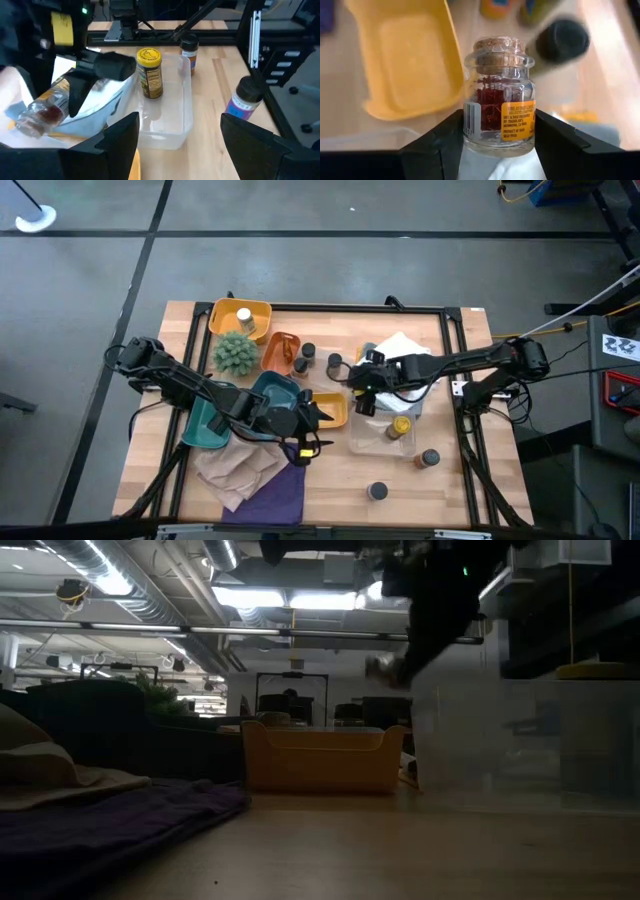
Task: Sort spices by type
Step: Put the left brown seasoning bottle into the bottom yellow bin
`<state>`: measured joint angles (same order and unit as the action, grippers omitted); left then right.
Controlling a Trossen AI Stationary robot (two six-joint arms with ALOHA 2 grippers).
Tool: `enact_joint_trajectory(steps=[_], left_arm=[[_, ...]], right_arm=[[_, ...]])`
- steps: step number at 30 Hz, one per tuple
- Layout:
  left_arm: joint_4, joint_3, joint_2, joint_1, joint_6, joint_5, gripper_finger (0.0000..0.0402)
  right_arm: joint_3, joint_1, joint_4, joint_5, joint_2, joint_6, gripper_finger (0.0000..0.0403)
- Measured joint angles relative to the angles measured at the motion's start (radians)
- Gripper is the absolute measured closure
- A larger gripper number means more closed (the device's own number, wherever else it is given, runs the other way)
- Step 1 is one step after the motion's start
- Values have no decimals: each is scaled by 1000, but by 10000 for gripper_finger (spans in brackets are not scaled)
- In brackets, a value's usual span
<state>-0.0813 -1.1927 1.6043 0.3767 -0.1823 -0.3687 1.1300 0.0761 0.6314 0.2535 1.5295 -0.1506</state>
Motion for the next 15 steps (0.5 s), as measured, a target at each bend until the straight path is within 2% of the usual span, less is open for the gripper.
enact_joint_trajectory(steps=[6,15], left_arm=[[-53,0,-31,-4,57,-14,139],[-70,0,-42,-16,133,-53,139]], right_arm=[[65,77,-20,36,-1,37,203],[66,200,-167,72,-1,82,202]])
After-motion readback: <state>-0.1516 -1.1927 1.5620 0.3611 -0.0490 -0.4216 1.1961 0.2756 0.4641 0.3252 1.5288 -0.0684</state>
